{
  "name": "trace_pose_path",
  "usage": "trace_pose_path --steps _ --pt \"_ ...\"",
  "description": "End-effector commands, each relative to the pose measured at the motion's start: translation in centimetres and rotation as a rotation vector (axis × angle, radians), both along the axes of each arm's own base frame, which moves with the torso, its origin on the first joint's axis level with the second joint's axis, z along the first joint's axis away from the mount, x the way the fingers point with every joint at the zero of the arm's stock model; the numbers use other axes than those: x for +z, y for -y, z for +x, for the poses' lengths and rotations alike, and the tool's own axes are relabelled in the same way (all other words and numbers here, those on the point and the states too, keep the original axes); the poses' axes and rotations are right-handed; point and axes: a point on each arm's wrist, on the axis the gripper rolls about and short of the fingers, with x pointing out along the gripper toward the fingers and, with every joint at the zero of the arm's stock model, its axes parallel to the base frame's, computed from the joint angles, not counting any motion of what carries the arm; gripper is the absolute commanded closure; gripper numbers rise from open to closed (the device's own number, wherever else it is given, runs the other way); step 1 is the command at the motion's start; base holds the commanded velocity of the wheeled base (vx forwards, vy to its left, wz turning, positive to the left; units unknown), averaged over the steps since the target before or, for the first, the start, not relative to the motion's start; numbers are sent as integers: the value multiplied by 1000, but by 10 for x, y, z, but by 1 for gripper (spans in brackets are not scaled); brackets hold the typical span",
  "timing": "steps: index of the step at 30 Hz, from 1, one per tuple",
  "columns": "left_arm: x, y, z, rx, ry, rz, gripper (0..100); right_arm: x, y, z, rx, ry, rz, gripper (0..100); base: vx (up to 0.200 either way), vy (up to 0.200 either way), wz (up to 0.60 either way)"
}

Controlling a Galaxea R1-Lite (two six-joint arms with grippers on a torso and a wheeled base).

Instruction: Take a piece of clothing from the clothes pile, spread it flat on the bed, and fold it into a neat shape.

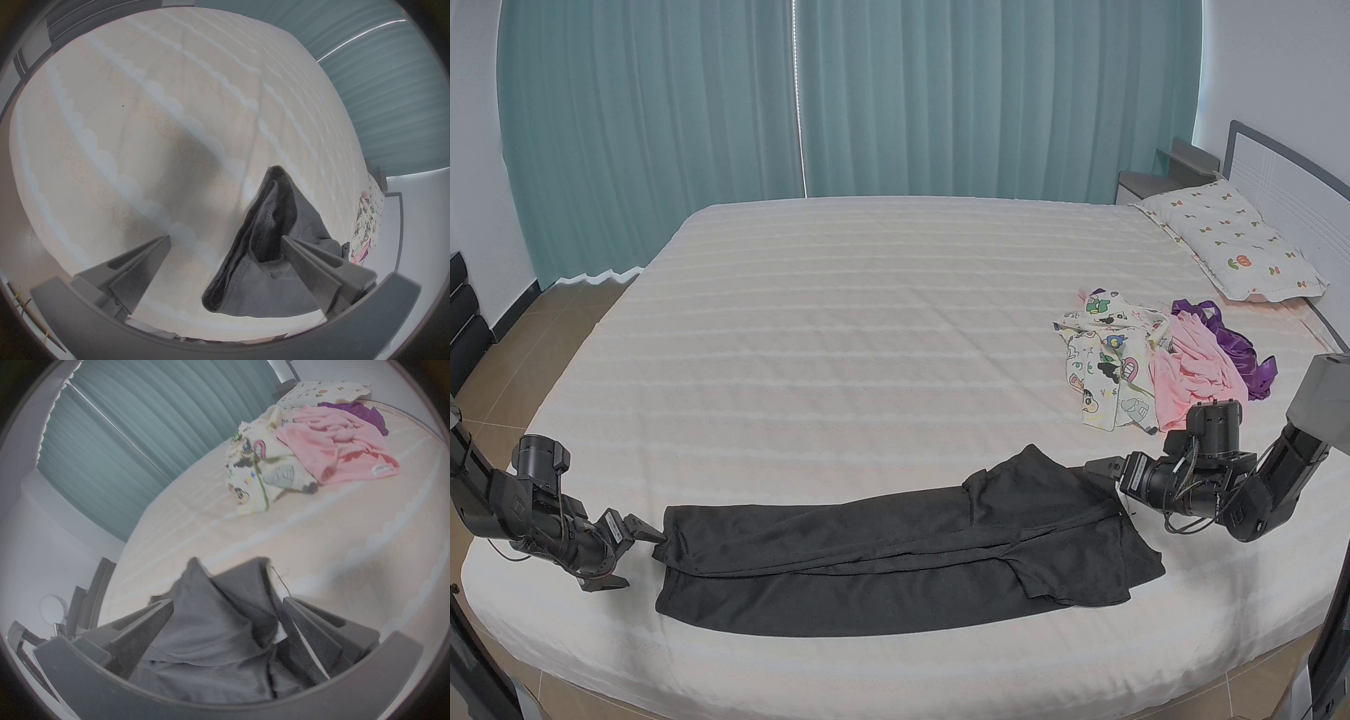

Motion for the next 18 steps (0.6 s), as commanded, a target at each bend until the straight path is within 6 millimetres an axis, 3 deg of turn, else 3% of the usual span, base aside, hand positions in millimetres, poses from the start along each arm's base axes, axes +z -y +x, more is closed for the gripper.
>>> trace_pose_path --steps 1,6,10,18 --pt "24 -7 -8 38 86 0 0 37 -2 -3 15 94 50 0 0 0 0" --pt "48 -11 -9 81 162 -111 0 29 -10 -2 43 72 54 0 0 0 0" --pt "64 -3 9 101 179 -270 0 12 -26 8 88 37 52 0 0 0 0" --pt "56 8 13 45 138 -388 0 -9 -39 25 108 -10 42 0 0 0 0"
